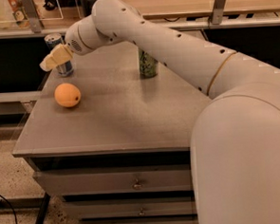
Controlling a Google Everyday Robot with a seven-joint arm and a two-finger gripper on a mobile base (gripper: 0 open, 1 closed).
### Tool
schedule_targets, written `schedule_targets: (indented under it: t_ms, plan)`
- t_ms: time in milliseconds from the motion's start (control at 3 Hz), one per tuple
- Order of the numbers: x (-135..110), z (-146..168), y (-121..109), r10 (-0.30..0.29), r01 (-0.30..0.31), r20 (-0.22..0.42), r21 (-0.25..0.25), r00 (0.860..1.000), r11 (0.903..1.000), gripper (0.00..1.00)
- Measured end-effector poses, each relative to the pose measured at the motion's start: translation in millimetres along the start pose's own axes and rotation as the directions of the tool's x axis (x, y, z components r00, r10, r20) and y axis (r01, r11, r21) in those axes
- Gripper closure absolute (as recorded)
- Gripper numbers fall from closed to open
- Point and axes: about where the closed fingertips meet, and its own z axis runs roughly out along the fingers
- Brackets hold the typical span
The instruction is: Knock redbull can over
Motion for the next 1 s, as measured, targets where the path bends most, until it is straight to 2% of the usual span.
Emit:
schedule_targets:
  t_ms: [333, 667, 1000]
  plan:
    - [-8, 16, -2, 0.026, -0.027, 0.045, 0.004, 0.999, 0.9996, 0.00]
    - [-11, 30, -3, 0.043, -0.043, 0.072, 0.002, 0.996, 0.9991, 0.18]
    - [-11, 40, -2, 0.047, -0.047, 0.090, -0.007, 0.995, 0.9989, 0.41]
